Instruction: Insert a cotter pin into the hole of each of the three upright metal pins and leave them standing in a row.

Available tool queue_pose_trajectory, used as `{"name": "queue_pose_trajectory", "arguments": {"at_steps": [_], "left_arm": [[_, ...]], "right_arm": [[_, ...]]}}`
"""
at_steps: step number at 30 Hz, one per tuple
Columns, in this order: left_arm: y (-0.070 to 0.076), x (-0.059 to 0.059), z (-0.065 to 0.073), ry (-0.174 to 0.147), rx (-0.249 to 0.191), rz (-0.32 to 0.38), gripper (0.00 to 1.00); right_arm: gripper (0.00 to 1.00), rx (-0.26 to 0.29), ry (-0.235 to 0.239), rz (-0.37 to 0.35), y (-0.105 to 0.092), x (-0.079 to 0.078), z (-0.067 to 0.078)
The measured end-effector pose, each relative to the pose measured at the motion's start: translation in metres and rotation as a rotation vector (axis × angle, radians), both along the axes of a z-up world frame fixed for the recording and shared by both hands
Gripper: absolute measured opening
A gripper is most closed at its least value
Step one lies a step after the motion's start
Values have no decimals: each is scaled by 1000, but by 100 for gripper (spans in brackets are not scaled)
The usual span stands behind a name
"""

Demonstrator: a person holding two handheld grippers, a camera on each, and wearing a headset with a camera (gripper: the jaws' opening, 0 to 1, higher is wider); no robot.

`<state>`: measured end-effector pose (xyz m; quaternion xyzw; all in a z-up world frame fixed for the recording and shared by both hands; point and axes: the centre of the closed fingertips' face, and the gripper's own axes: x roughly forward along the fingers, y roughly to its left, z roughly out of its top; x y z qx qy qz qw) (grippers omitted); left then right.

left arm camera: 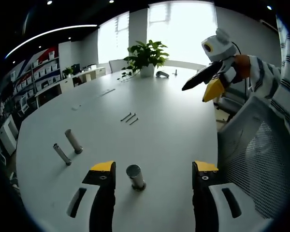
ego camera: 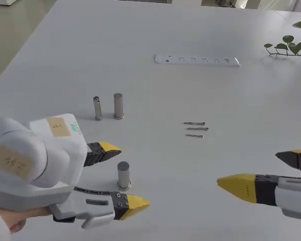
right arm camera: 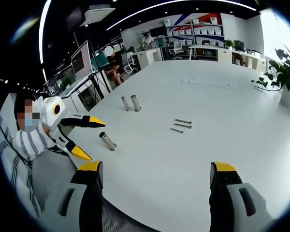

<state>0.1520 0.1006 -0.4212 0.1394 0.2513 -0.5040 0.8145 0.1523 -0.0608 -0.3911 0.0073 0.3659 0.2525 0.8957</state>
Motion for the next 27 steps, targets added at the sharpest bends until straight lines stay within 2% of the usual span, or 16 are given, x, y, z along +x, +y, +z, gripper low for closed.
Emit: {"name": "queue_pose_trajectory", "arguments": {"at_steps": [2,4,8,12,14,17,18,19,20,22,24,27], "left_arm": [[1,-2,0,-13,-8,-2,70],[3,-3,-3,1,-1,-6,69],[7,-7,-5,24,-11,-4,77],[8,-9,-5,53,-36,17,91],[9,-9,-4,58,-49,27,98],[11,-8,-3,67,-73,56,99],[12,-9,-5,90,-76,78,99],[13,-10,-6,97,-80,80,99],[13,-11,-7,91,-81,76,99],[14,-13,-8,104,-83,80,99],[15,-16,-9,106,-79,88,99],[17,-17,-8,101,-90,113,99]], "right_arm": [[90,-3,-1,2,-1,0,1],[90,-3,-1,6,0,0,2],[90,-8,-9,14,1,2,5],[90,-11,-14,20,2,5,7],[90,-10,-18,23,4,7,9],[90,-11,-24,29,6,10,11],[90,-12,-25,33,7,10,11],[90,-12,-28,39,9,11,12],[90,-11,-31,43,11,12,13],[90,-15,-39,55,13,14,14],[90,-39,-83,79,13,19,18],[89,-48,-80,93,15,23,20]]}}
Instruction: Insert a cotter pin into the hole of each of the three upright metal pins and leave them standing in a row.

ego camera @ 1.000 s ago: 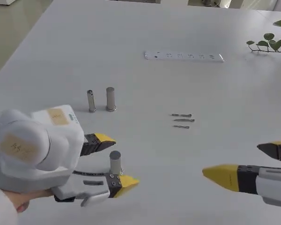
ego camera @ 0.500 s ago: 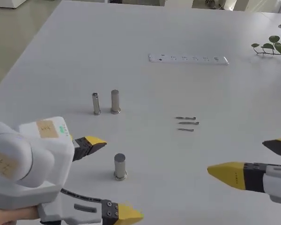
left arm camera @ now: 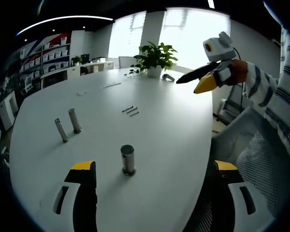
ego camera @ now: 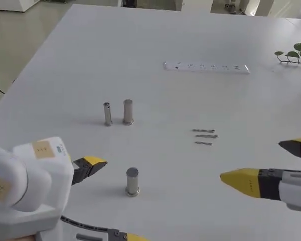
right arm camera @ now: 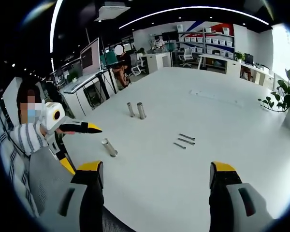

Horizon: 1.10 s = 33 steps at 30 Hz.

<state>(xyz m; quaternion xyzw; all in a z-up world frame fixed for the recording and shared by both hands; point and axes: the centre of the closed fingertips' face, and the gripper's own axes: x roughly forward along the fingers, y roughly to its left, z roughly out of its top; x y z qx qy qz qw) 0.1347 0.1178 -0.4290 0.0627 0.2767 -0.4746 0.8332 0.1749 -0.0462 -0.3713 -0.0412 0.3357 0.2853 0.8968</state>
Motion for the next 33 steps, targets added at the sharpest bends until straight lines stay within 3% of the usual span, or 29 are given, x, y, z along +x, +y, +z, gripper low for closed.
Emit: {"name": "queue_pose_trajectory", "arguments": {"at_steps": [10,13,16,28,33], "left_arm": [[2,-9,6,5,-40,72,99],[3,-12,9,13,-59,91,99],[5,-12,10,11,-63,109,99],[18,-8,12,7,-65,173,99],[21,-6,14,2,-72,190,99]], "right_arm": [[85,-54,-31,56,0,24,13],[83,-65,-21,73,0,28,13],[82,-70,-53,102,2,37,18],[66,-118,-76,189,2,58,24],[63,-170,-72,221,-2,68,21]]}}
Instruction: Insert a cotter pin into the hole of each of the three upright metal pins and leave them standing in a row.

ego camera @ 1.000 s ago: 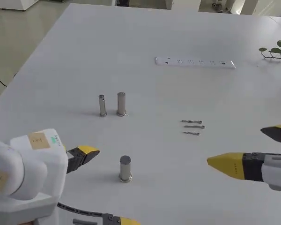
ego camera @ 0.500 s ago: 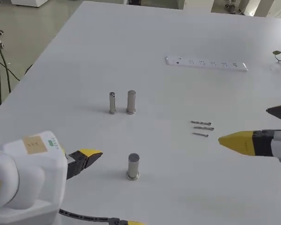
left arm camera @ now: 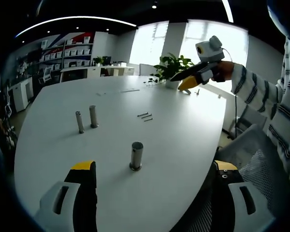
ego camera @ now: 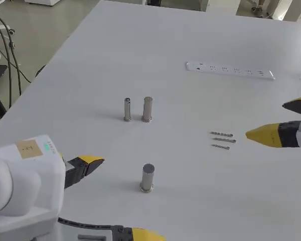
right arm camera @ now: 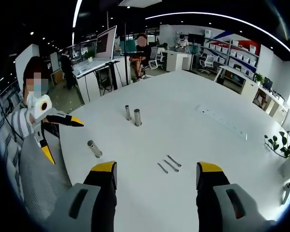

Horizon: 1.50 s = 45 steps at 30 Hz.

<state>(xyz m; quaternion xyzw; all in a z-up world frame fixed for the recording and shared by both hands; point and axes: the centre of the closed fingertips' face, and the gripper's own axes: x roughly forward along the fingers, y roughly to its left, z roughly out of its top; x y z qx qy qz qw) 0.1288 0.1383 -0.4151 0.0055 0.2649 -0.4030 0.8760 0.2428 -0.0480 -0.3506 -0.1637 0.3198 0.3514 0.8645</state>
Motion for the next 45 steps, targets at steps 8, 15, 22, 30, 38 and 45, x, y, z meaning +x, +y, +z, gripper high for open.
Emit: {"name": "queue_pose_trajectory", "arguments": {"at_steps": [8,15,22,30,38,45], "left_arm": [[4,1,1,-4,2,17,99],[7,2,2,-4,1,40,99],[8,2,2,0,-6,46,98],[6,2,1,5,-2,41,98],[3,7,1,4,-11,45,98],[3,6,-1,12,-6,41,98]], "right_arm": [[52,-123,10,103,-4,7,-12],[41,-211,19,215,-2,17,-30],[27,-434,-17,334,-21,32,-64],[21,-455,22,390,-26,44,-84],[13,-489,43,469,-18,51,-98],[10,-495,71,540,-3,56,-111]]}}
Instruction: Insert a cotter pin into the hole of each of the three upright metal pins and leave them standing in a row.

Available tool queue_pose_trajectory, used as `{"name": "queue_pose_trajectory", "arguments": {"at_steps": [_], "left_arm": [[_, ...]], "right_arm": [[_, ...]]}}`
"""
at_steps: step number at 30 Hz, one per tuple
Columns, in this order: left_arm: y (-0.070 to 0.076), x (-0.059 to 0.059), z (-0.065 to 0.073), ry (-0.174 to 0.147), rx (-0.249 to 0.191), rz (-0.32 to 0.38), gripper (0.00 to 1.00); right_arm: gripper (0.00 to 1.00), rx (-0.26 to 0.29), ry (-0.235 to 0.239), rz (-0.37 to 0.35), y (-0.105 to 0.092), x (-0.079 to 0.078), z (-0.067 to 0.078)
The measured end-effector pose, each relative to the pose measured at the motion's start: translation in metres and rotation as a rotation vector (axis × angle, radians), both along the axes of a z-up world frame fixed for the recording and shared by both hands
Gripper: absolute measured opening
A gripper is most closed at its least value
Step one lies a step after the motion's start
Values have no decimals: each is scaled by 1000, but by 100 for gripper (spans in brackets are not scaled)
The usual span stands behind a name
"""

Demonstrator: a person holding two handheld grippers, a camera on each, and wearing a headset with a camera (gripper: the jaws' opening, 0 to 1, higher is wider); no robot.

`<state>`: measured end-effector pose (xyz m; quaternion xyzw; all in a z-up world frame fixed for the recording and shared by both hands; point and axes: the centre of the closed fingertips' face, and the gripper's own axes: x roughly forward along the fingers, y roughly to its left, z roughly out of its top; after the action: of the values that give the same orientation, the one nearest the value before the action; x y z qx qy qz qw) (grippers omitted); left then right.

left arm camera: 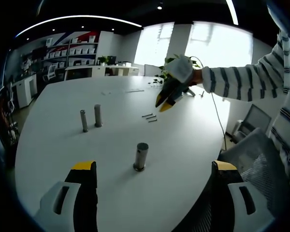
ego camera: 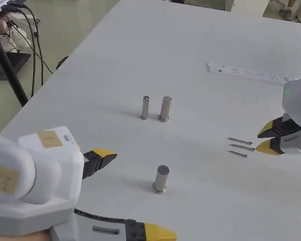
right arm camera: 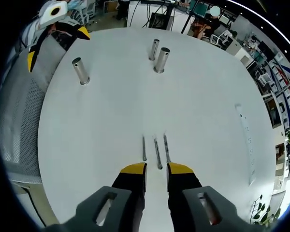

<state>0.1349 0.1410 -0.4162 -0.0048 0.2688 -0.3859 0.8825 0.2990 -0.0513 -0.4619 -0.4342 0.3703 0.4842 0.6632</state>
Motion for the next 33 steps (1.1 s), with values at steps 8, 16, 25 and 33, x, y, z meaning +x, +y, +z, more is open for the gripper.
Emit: {"name": "queue_pose_trajectory", "arguments": {"at_steps": [8,16,25,33], "left_arm": [[3,2,0,1,-10,17,97],[10,3,-1,3,-5,26,97],[18,7,-2,4,2,50,97],[17,6,-5,13,-1,43,95]], "right_arm": [[4,-12,40,17,6,5,-21],[5,-87,30,57,2,7,-28],[4,-142,32,118,-1,8,-34],[0,-152,93,133,-1,2,-40]]}}
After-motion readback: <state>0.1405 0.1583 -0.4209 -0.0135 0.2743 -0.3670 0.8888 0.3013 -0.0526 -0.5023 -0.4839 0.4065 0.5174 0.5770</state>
